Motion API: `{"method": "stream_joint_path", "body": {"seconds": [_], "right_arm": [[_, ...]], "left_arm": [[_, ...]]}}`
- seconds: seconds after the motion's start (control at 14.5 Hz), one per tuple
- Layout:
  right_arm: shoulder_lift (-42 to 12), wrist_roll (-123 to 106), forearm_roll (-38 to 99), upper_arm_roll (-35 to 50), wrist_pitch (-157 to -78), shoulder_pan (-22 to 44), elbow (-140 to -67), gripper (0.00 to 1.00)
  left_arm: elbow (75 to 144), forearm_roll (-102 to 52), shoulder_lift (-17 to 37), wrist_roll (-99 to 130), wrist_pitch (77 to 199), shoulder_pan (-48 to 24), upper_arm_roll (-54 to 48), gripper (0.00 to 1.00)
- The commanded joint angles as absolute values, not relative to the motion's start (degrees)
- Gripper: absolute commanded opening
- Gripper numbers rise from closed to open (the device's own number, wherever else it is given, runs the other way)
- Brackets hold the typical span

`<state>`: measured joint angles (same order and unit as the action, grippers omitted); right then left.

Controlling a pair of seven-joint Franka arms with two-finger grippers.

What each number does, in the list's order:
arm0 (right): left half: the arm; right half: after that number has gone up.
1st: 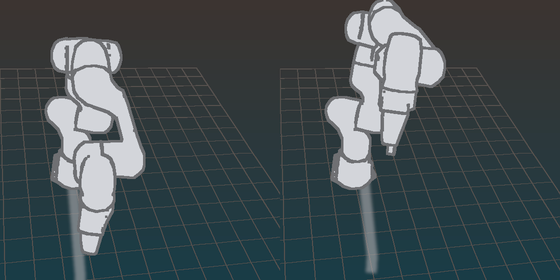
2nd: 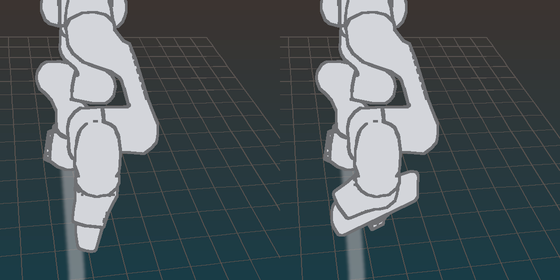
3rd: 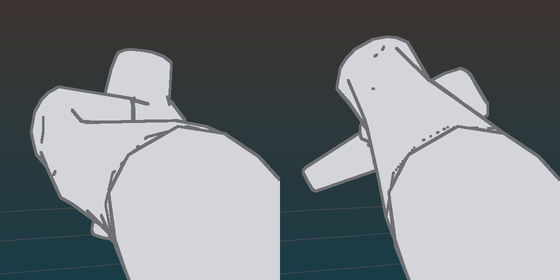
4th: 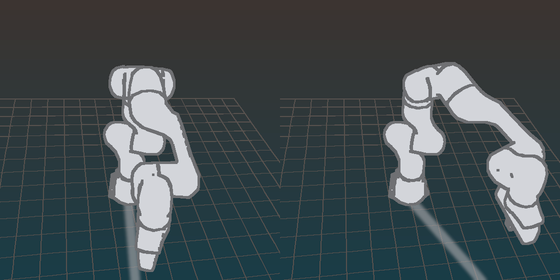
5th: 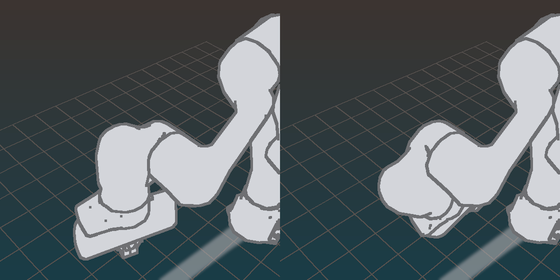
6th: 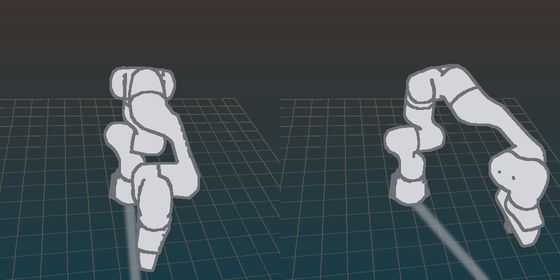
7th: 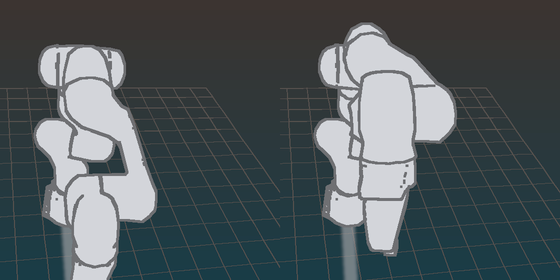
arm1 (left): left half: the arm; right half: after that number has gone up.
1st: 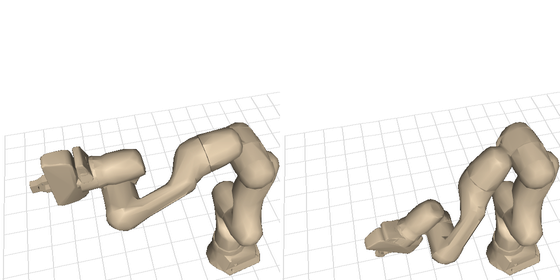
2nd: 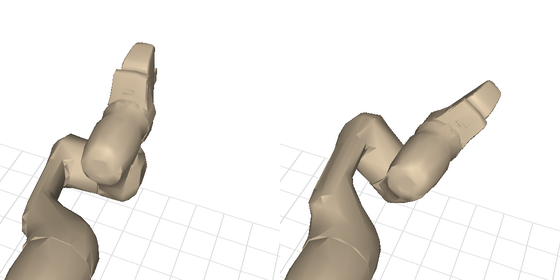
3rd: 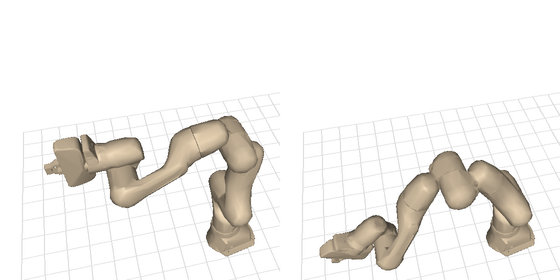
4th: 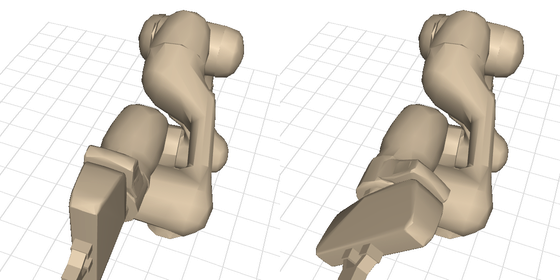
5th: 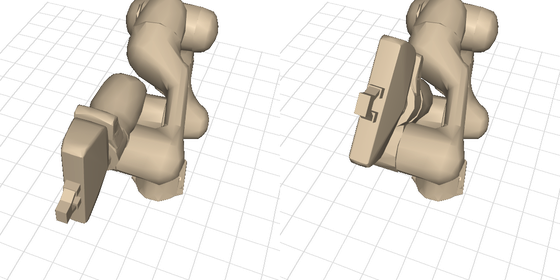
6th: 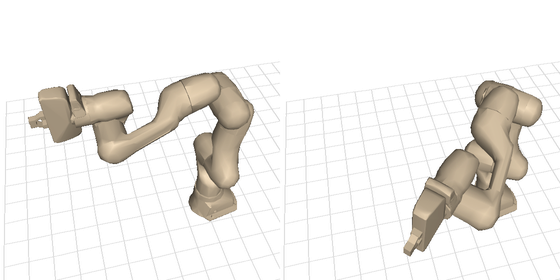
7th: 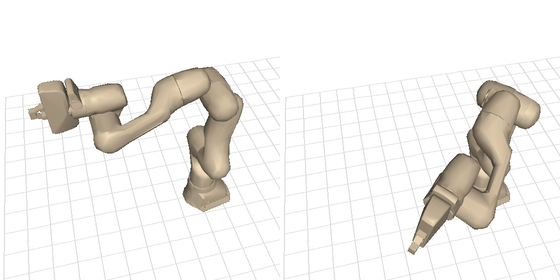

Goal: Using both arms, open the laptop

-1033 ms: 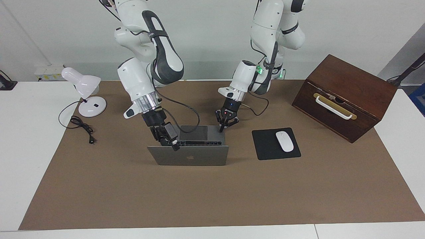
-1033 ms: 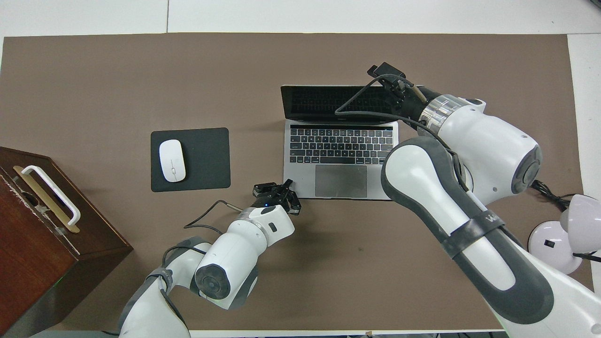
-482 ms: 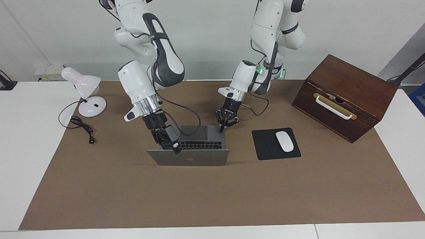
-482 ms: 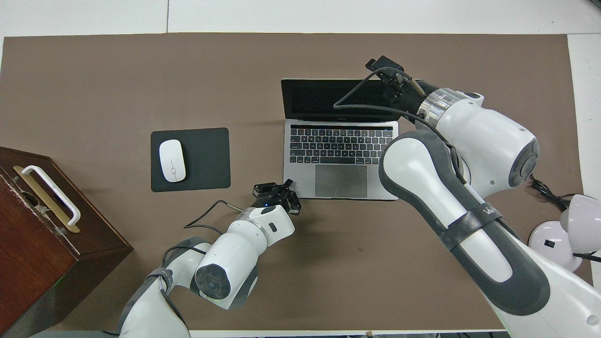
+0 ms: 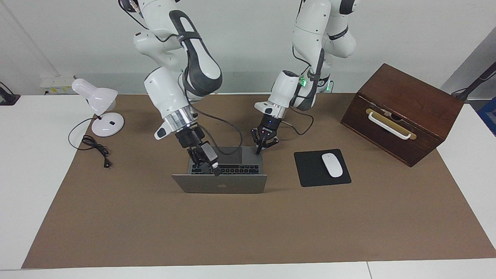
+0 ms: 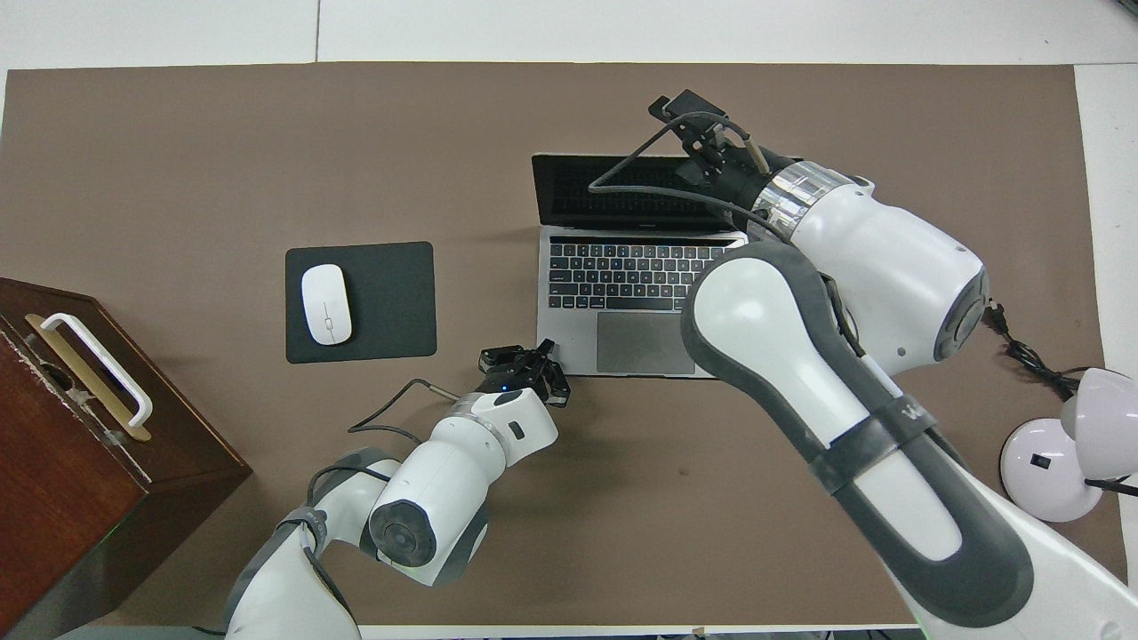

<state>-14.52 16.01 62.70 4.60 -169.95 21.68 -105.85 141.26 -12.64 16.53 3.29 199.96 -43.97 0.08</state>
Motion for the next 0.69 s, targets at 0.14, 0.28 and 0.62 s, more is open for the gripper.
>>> {"method": "stream_joint_path", "body": {"seconds": [0.14,0.28,0.62], "right_arm": [[-14.4,24.9,64.6,4.9,-174.8,28.8,-100.9,1.00],[-15.4,24.9,63.8,4.9,-174.8,28.0,-97.7,1.00],[-20.4,18.0,51.9,4.8,-169.0,20.7,-88.2,1.00]], "left_arm": [[140.4,-13.6,18.5,1.8,200.8,-44.4,1.0,0.00],[140.4,-13.6,18.5,1.7,200.8,-44.4,1.0,0.00],[139.3,-15.5,18.0,1.9,200.7,-44.3,1.0,0.00]]}}
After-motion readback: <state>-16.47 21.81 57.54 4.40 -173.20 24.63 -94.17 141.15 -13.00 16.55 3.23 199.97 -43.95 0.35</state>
